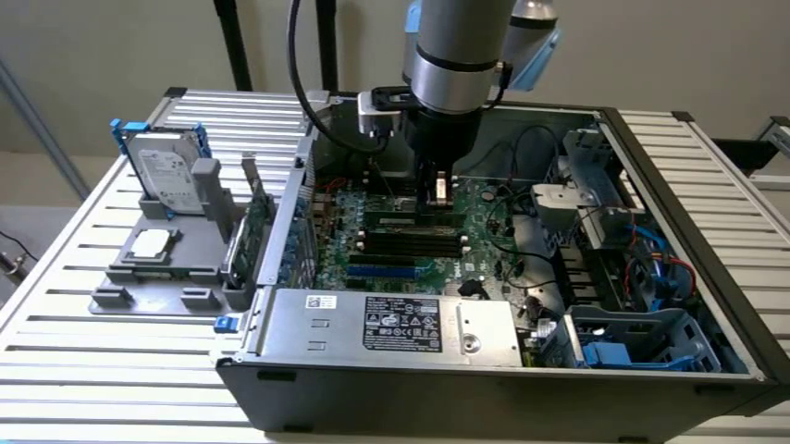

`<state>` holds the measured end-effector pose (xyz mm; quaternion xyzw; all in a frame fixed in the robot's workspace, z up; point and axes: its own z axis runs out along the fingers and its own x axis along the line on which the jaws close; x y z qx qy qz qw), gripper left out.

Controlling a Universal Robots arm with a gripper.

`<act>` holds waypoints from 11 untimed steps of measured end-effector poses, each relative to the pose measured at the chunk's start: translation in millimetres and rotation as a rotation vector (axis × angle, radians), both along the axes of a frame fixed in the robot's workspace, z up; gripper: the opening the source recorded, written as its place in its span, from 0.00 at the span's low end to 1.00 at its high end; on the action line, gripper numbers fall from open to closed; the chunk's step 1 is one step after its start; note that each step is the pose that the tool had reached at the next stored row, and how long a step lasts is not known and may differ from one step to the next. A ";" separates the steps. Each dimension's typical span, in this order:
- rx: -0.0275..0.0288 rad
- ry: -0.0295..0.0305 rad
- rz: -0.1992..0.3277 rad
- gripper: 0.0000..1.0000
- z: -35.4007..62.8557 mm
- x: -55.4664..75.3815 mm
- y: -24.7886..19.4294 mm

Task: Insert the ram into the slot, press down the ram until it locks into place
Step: 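Insert the ram into the slot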

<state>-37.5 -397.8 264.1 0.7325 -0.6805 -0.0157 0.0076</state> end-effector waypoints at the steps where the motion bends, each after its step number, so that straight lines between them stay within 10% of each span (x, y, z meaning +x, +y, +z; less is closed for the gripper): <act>1: 0.0000 -0.0015 0.000 0.14 -1.8 0.0 0.0; 11: -0.0021 -0.0250 0.000 0.14 -18.8 -1.9 0.0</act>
